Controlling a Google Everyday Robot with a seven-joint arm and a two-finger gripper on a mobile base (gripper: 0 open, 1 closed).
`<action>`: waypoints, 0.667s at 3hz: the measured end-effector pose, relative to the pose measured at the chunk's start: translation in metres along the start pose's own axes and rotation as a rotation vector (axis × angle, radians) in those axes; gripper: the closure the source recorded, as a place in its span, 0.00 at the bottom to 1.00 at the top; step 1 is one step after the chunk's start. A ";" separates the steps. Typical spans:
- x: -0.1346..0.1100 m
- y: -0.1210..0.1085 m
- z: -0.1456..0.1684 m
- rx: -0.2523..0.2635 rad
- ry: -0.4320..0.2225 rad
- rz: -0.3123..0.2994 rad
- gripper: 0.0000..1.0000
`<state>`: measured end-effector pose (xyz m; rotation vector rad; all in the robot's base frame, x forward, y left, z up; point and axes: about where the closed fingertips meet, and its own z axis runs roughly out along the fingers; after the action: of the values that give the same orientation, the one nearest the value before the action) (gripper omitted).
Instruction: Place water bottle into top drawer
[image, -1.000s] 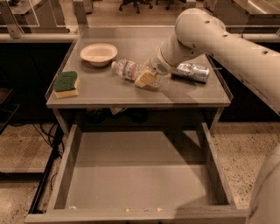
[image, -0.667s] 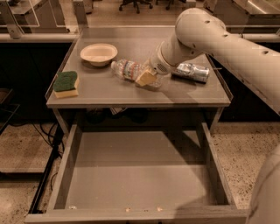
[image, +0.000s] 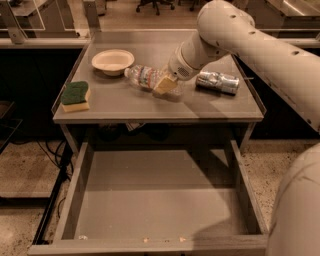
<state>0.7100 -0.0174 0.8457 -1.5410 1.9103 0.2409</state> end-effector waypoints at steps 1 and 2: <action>-0.004 -0.008 -0.017 -0.001 0.005 -0.019 1.00; -0.005 -0.009 -0.044 0.015 -0.006 -0.029 1.00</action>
Offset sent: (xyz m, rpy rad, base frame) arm -0.0234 -0.0472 0.0746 0.0039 -0.0675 0.0053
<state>0.7027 -0.0392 0.8841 -1.5555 1.8797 0.2182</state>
